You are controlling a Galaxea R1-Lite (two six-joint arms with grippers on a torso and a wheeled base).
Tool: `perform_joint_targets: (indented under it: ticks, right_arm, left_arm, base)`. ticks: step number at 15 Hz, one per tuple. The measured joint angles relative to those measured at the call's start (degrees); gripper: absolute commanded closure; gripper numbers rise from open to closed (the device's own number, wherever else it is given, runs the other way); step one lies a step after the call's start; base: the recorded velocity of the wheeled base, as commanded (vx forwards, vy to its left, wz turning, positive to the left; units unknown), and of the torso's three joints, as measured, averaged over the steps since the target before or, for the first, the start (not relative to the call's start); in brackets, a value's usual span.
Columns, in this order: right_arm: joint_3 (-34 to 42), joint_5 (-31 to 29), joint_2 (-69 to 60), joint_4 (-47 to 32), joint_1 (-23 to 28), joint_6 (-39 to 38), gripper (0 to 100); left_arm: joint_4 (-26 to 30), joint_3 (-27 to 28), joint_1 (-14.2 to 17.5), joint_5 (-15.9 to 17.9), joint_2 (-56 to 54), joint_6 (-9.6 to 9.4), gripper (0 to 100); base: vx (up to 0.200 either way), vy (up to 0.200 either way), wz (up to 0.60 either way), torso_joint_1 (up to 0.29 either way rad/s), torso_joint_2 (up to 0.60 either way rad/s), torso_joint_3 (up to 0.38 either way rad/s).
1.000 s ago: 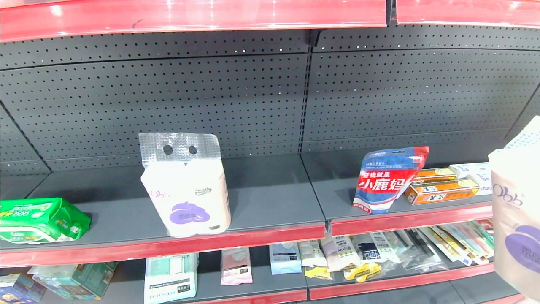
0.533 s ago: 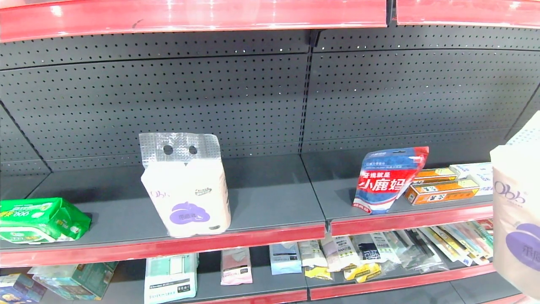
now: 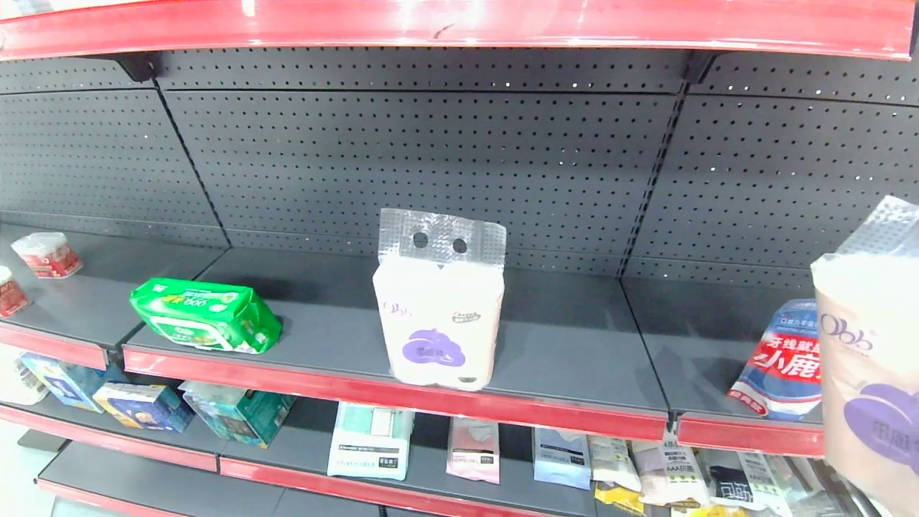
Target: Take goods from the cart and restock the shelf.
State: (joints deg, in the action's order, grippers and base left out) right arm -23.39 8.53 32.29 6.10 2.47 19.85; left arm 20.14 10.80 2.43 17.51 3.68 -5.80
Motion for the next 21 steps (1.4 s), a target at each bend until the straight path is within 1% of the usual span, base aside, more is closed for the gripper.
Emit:
perform_joint_targets:
  ticks: [2, 4, 6, 7, 8, 9, 10, 11, 12, 13, 14, 15, 17, 18, 20, 21]
  right_arm:
    - [-1.3, 3.0, 0.4, 0.3, -0.1, 0.0, 100]
    - [-3.5, 6.3, 2.4, 0.5, 0.0, -0.4, 100]
    - [-6.6, 9.0, 6.7, 0.7, -1.4, -1.9, 100]
    - [-8.1, 9.5, 9.0, 1.0, -3.4, -2.9, 100]
    - [-9.0, 10.0, 11.4, 0.9, -5.6, -4.0, 100]
    - [-9.8, 10.1, 13.8, 1.8, -7.3, -5.2, 100]
    - [-10.3, 10.1, 15.9, 3.2, -8.3, -5.8, 100]
    - [-10.6, 10.2, 17.7, 5.1, -9.0, -6.1, 100]
    - [-10.8, 10.2, 19.4, 5.9, -9.6, -6.1, 100]
    - [-10.8, 10.2, 20.5, 6.1, -10.0, -6.1, 100]
    - [-10.7, 10.2, 21.3, 6.2, -10.2, -6.1, 100]
    - [-10.6, 10.2, 22.0, 6.2, -10.3, -6.1, 100]
    - [-10.5, 10.2, 22.8, 6.2, -10.4, -6.1, 100]
    - [-10.6, 10.2, 23.2, 6.2, -10.4, -6.1, 100]
    - [-10.7, 10.2, 23.7, 6.2, -10.5, -6.0, 100]
    - [-10.8, 10.1, 23.8, 6.2, -10.5, -6.0, 100]
  left_arm:
    - [0.0, 0.0, 0.1, 0.0, 0.0, 0.0, 0]
    - [0.0, 0.0, -0.1, -0.8, 0.0, 0.04, 0]
    - [0.0, 0.0, 0.0, -3.7, 0.0, 0.11, 0]
    - [-0.5, -0.1, 0.0, -6.5, 0.0, 0.11, 0]
    - [-3.3, -0.8, 0.0, -8.4, 0.1, 0.26, 0]
    - [-7.8, -2.2, 0.0, -10.6, 0.1, 0.48, 0]
    - [-12.2, -3.9, 0.0, -13.7, 0.1, 0.94, 0]
    - [-14.7, -5.4, 0.0, -16.1, 0.1, 1.73, 0]
    - [-15.7, -6.4, 0.0, -19.1, 0.1, 3.24, 0]
    - [-16.0, -7.0, 0.0, -21.1, 0.1, 4.55, 0]
    - [-16.2, -7.3, 0.0, -21.7, 0.2, 5.01, 0]
    - [-16.6, -7.6, 0.0, -23.5, 0.2, 5.71, 0]
    - [-17.6, -8.1, 0.0, -27.6, 0.2, 6.1, 0]
    - [-18.0, -8.3, 0.0, -29.0, 0.2, 6.29, 0]
    - [-19.8, -9.0, 0.0, -29.2, 0.2, 6.34, 0]
    - [-20.4, -9.4, 0.0, -28.6, 0.2, 6.29, 0]
  base:
    - [0.0, 0.0, 0.0, 0.0, 0.0, 0.0]
    - [0.0, 0.0, 0.0, 0.0, 0.0, 0.0]
    - [0.0, 0.0, 0.0, 0.0, 0.0, 0.0]
    - [0.0, 0.0, 0.0, 0.0, 0.0, 0.0]
    - [0.0, 0.0, 0.0, 0.0, 0.0, 0.0]
    - [0.0, 0.0, 0.0, 0.0, 0.0, 0.0]
    - [0.0, 0.0, 0.0, 0.0, 0.0, 0.0]
    - [0.0, 0.0, 0.0, 0.0, 0.0, 0.0]
    - [0.0, 0.0, 0.0, 0.0, 0.0, 0.0]
    - [0.0, 0.0, 0.0, 0.0, 0.0, 0.0]
    - [0.0, 0.0, 0.0, 0.0, 0.0, 0.0]
    - [0.0, 0.0, 0.0, 0.0, 0.0, 0.0]
    - [0.0, 0.0, 0.0, 0.0, 0.0, 0.0]
    - [0.0, 0.0, 0.0, 0.0, 0.0, 0.0]
    - [0.0, 0.0, 0.0, 0.0, 0.0, 0.0]
    - [0.0, 0.0, 0.0, 0.0, 0.0, 0.0]
